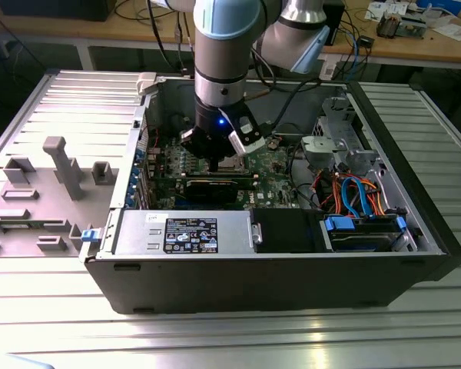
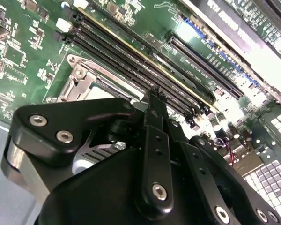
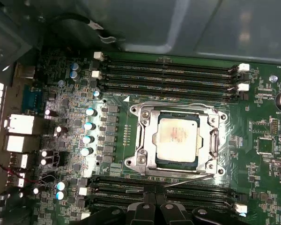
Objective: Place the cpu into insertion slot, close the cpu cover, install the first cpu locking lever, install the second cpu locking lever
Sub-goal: 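Install the second cpu locking lever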
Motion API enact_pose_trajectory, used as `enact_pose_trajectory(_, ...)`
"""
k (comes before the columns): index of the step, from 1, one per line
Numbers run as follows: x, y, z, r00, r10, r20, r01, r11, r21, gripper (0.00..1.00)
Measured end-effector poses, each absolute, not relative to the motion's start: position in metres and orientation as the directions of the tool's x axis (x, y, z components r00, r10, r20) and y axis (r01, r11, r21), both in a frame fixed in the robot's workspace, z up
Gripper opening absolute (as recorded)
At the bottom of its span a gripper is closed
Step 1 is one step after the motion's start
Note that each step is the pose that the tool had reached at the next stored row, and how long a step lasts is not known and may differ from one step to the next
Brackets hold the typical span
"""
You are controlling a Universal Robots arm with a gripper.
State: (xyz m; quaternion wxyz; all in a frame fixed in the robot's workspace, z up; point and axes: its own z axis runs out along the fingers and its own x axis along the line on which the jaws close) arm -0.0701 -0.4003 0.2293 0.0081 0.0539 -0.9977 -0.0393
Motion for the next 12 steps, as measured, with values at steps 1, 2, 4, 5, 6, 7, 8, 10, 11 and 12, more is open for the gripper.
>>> enact_pose_trajectory(1, -0.075, -0.400, 0.229, -0.993, -0.115, 0.010, -0.113, 0.989, 0.091, 0.11)
enact_pose_trajectory(2, -0.077, -0.400, 0.228, -0.993, -0.115, 0.010, -0.113, 0.989, 0.094, 0.11)
enact_pose_trajectory(4, -0.081, -0.401, 0.227, -0.993, -0.116, 0.010, -0.115, 0.989, 0.094, 0.11)
enact_pose_trajectory(5, -0.082, -0.401, 0.226, -0.993, -0.117, 0.010, -0.116, 0.989, 0.094, 0.11)
enact_pose_trajectory(6, -0.082, -0.401, 0.225, -0.993, -0.118, 0.010, -0.116, 0.989, 0.094, 0.11)
enact_pose_trajectory(7, -0.083, -0.401, 0.225, -0.993, -0.119, 0.010, -0.117, 0.989, 0.095, 0.11)
enact_pose_trajectory(8, -0.084, -0.401, 0.224, -0.993, -0.119, 0.010, -0.118, 0.989, 0.095, 0.11)
enact_pose_trajectory(10, -0.086, -0.401, 0.222, -0.993, -0.120, 0.011, -0.118, 0.988, 0.095, 0.11)
enact_pose_trajectory(11, -0.087, -0.401, 0.221, -0.993, -0.120, 0.011, -0.119, 0.988, 0.097, 0.11)
enact_pose_trajectory(12, -0.087, -0.401, 0.221, -0.993, -0.120, 0.010, -0.119, 0.988, 0.098, 0.11)
